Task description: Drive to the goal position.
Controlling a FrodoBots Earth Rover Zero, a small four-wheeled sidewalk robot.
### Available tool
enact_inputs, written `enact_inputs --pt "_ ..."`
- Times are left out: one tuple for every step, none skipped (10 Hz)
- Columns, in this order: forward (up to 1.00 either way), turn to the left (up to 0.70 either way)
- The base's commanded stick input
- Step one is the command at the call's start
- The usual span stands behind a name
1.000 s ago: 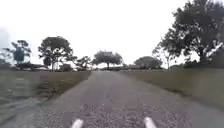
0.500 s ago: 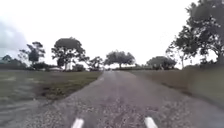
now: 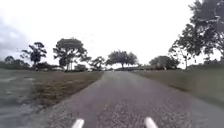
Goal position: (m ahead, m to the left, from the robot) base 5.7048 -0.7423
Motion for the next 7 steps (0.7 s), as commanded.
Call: enact_inputs --pt "1.0 0.0" --pt "1.0 0.0" --pt "1.0 0.0" --pt "1.0 0.0" --pt "1.0 0.0" --pt "1.0 0.0" --pt "1.0 0.0"
